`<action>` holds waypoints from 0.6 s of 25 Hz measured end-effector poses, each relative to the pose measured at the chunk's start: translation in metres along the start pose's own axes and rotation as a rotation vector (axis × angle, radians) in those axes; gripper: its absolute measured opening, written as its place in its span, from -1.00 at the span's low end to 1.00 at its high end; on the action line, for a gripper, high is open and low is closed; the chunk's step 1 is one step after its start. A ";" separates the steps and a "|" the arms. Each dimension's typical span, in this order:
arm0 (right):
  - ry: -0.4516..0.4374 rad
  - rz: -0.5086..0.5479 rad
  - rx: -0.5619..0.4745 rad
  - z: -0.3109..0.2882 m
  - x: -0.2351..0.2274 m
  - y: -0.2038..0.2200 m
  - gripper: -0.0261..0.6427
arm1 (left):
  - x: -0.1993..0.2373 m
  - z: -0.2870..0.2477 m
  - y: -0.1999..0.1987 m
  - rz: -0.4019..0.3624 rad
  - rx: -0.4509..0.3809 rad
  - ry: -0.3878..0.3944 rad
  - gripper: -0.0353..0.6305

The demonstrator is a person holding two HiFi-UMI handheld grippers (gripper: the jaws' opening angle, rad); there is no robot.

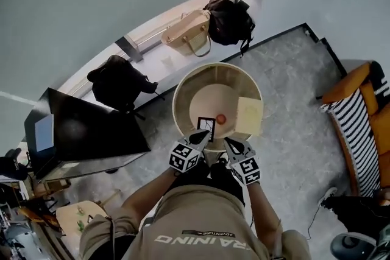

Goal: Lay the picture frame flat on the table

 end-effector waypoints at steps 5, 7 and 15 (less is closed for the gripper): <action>0.024 0.013 -0.097 0.020 0.005 -0.073 -0.90 | -0.012 0.036 -0.052 -0.111 -0.075 -0.032 -0.88; 0.049 0.024 -0.146 0.029 -0.002 -0.103 -0.90 | -0.014 0.047 -0.082 -0.104 -0.138 -0.053 -0.88; 0.144 0.123 -0.304 0.061 -0.034 -0.215 -0.90 | -0.017 0.086 -0.216 -0.199 -0.403 -0.125 -0.87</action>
Point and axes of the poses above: the fingertips, and each gripper's own axes: z backward along the fingers, x to its left, y out of its underside, the point moved 1 cm from there along z, backward along the fingers, and after that the axes turned 3 degrees about z, right-handed, at the moved point
